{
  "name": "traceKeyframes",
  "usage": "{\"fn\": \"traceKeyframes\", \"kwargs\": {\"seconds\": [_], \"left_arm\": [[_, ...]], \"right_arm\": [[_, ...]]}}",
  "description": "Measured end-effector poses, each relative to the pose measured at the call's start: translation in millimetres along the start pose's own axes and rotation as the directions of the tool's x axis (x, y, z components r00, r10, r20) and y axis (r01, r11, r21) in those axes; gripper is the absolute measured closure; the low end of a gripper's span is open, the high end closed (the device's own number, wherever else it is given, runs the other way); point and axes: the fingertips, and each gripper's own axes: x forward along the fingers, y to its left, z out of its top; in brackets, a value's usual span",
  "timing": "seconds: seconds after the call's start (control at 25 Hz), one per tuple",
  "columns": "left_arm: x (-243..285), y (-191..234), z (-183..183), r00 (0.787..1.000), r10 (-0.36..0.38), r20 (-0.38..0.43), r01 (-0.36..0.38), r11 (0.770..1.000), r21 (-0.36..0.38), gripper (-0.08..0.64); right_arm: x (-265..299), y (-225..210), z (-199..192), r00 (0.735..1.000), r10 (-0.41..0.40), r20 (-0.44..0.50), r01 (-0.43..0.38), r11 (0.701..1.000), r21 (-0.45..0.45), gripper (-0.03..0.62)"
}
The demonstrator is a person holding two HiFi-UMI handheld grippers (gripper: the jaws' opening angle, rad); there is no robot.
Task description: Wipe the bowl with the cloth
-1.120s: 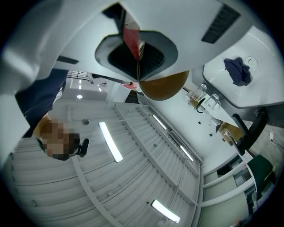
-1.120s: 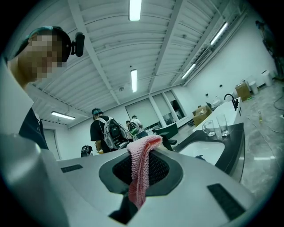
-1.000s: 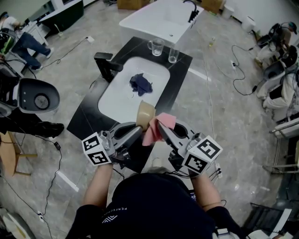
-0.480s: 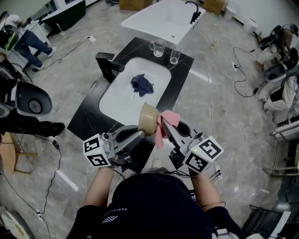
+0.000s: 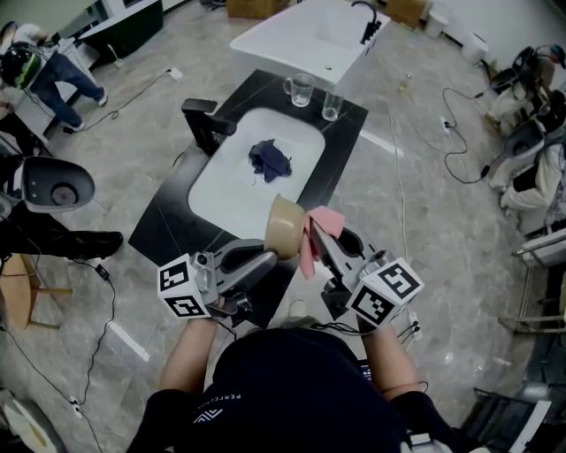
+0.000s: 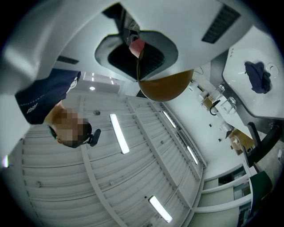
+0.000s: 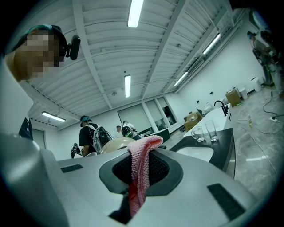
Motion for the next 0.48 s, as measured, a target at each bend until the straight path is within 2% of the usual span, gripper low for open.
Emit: {"fn": "traceKeyframes", "kwargs": {"seconds": [0.48], "left_arm": [[-3.0, -1.8, 10.7, 0.999, 0.005, 0.041, -0.006, 1.000, 0.016, 0.538]], "right_arm": [[0.1, 5.5, -10.0, 0.999, 0.012, -0.032, -0.012, 1.000, 0.002, 0.549]]}}
